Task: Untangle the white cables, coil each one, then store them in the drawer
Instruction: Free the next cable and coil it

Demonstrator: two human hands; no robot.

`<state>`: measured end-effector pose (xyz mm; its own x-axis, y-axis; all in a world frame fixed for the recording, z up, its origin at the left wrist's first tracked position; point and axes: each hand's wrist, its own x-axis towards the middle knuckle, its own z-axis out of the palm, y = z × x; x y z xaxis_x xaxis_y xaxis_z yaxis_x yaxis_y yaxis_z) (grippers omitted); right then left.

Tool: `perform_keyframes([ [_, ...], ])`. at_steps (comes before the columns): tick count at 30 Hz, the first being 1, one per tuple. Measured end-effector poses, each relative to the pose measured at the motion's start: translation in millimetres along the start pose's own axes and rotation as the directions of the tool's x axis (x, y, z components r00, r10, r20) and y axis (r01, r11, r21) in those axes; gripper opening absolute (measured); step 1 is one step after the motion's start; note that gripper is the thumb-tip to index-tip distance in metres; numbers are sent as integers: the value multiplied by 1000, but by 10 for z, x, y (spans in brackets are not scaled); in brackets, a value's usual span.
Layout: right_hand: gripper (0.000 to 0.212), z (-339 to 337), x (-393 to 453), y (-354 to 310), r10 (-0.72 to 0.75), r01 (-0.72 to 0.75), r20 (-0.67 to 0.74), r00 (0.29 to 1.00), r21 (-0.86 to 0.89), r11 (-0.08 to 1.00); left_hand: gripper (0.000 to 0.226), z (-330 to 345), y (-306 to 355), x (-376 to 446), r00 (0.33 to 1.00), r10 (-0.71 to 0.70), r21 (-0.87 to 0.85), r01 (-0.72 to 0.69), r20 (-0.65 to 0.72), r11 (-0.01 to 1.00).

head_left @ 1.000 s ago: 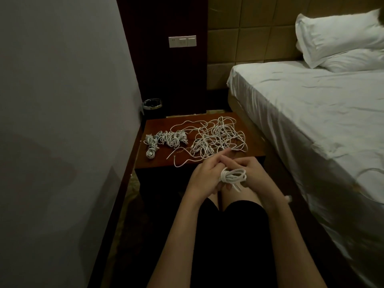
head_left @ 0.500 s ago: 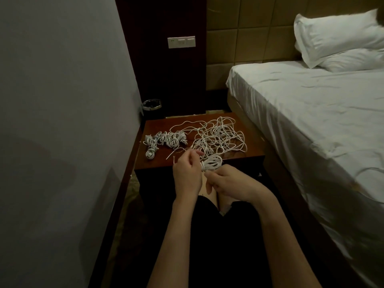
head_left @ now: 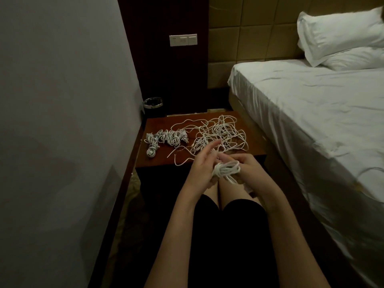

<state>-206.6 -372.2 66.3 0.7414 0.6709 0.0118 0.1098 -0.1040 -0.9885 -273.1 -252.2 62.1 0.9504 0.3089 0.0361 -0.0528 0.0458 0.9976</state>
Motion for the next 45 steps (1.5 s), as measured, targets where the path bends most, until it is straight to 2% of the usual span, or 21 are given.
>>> perform_keyframes([
  [2,23,135,27,22,10,-9,-46,999,15,1000,25,0,-25,37,993,14,-27,-18,-114,999],
  [3,25,192,54,47,15,-16,-76,997,-13,1000,24,-15,-60,63,986,27,-32,-32,-165,999],
  [5,46,243,89,107,30,-41,-112,993,-102,994,24,-51,-115,94,975,23,-27,-29,-220,999],
  [6,50,238,108,133,37,-53,-110,993,-143,988,26,-67,-129,96,972,13,-30,-21,-234,999],
  [9,37,220,107,125,40,-63,-94,995,-249,966,34,-98,-151,115,975,-23,-70,8,-222,998],
  [12,31,194,108,111,30,-50,-87,996,-228,972,37,-76,-135,111,987,-24,-27,20,-157,999],
  [16,24,164,95,109,40,-58,-70,997,-284,957,31,-71,-176,136,994,-15,43,20,-109,999],
  [22,14,146,85,75,111,-111,-33,993,-16,994,36,-129,-253,191,974,-83,72,101,-212,992],
  [25,14,113,69,67,132,-125,-50,990,129,984,36,-137,-250,212,973,-108,91,129,-203,988],
  [28,12,98,46,55,132,-99,-90,987,298,949,37,-136,-226,189,984,-127,67,136,-129,988],
  [31,7,78,25,25,91,-51,-97,991,355,934,32,-121,-179,161,986,-152,-24,151,-68,988],
  [33,9,98,23,24,57,-27,-83,995,327,945,29,-88,-154,144,984,-170,-186,158,-48,970],
  [36,7,180,47,62,30,-29,-2,1000,223,974,29,-78,-136,126,974,-218,-514,155,-65,844],
  [38,6,221,53,68,16,-20,25,1000,176,984,29,-100,-134,122,965,-253,-631,155,-68,760],
  [41,9,220,34,10,-60,56,23,998,119,991,32,-111,-92,95,969,-242,-677,139,-59,722],
  [45,22,176,6,-24,-62,53,39,997,198,979,22,-101,-70,74,970,-188,-635,49,-152,771],
])
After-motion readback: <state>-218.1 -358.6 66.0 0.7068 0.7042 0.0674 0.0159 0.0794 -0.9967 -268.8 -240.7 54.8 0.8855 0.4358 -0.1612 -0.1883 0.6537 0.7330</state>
